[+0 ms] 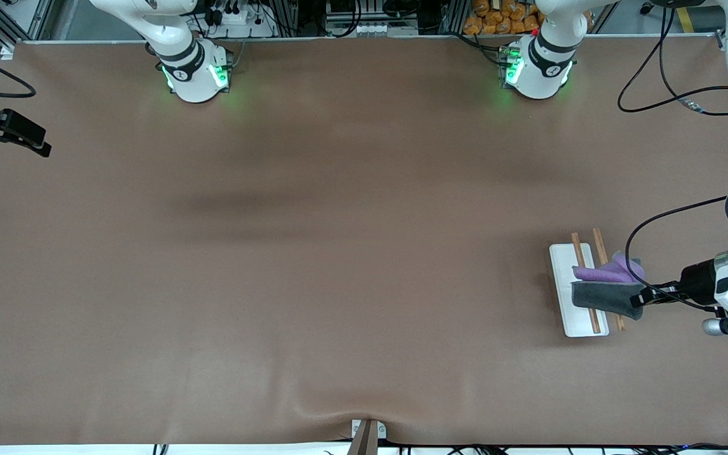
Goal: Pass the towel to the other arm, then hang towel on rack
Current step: 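Carry the towel with the left gripper over the wooden rack, then lower the towel onto the dowels and open the left gripper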
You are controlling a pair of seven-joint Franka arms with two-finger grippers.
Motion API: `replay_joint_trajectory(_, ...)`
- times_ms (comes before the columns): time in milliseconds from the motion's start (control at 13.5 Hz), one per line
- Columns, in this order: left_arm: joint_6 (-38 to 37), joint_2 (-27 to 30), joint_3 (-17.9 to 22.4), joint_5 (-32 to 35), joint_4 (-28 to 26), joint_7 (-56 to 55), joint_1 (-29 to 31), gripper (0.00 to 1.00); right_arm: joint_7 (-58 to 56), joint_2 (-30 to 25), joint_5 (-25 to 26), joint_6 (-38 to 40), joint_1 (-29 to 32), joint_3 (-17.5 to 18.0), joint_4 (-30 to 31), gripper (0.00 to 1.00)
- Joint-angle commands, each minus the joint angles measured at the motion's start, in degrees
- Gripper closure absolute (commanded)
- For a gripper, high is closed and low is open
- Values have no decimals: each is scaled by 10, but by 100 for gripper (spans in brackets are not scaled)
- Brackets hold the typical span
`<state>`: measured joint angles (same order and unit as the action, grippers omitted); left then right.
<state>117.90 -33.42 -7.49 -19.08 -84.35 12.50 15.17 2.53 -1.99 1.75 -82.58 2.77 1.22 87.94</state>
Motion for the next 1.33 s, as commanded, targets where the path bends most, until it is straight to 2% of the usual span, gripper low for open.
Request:
replay_joint_trajectory(0,7,-7,-6,-5,-7,11,7,100,-2,-19,-8,0,25,12,18,0)
replay_joint_trajectory(222,9,-18,-6,-9,-7,11,11,100,-16,-16,-8,-7,29,12,10,0)
replay_joint_trajectory(444,14,-26,-6,-9,-6,11,13,99,-17,-8,-10,1,29,12,-25,0)
replay_joint_trajectory(519,14,-26,-6,-9,-6,11,13,87,-30,-8,-16,14,30,12,-25,0)
replay_joint_trajectory(593,14,-26,-5,-6,-6,11,13,48,-42,-9,-38,28,35,9,-25,0)
replay_joint_trajectory(667,13,-24,-6,-3,-6,13,14,0,-44,-10,-55,32,36,-3,-25,0)
replay_joint_trajectory(963,0,5,-5,7,-4,4,3,0,-42,-14,-47,30,30,-9,-29,0)
replay_joint_trajectory(1259,-27,44,-11,92,-4,-20,-15,0,-42,-14,-41,31,36,-10,-27,0)
